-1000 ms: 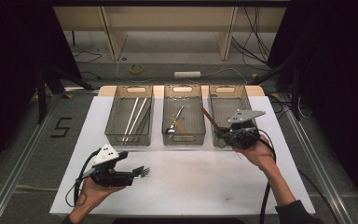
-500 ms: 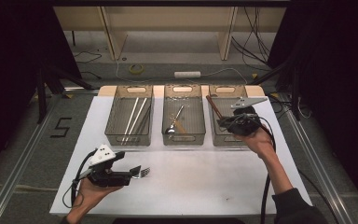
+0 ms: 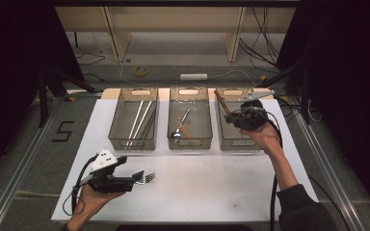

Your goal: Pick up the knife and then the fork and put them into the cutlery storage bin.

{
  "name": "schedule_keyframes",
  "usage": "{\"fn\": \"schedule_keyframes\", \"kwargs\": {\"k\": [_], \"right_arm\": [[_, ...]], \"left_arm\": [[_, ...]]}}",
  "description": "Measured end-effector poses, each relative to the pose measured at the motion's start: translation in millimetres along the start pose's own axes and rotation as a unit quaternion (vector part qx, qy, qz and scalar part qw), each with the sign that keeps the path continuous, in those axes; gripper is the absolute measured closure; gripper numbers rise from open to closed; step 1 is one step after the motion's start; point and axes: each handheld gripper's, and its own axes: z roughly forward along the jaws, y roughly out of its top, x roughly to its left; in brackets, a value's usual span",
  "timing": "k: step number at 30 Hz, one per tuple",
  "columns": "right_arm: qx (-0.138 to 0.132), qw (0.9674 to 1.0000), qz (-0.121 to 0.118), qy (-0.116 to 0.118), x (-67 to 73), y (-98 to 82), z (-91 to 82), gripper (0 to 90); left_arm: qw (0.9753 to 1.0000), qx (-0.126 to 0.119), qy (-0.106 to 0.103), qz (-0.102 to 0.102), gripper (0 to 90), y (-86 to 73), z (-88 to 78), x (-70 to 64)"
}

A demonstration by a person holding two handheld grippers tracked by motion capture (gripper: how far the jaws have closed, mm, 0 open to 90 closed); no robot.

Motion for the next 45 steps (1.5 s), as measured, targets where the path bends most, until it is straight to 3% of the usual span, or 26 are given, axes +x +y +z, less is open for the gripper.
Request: {"fn": "schedule_keyframes", "kwargs": {"k": [8,25,45], "right_arm": [[-0.002,0.9999,0.009,-0.012,-8.4,10.6,2.5,78.5],[0.011,0.9984,0.04,-0.038,-29.0,30.3,26.9,78.5],[0.038,0.9932,0.081,-0.074,-49.2,19.0,52.9,78.4]], "left_arm": [[1.0,0.003,0.0,-0.002,18.5,-0.7,-0.9,0.9],[1.0,0.005,0.001,-0.003,18.0,-1.7,-0.9,1.5],[1.0,0.008,0.003,-0.002,17.9,-2.0,-0.2,1.7]]}}
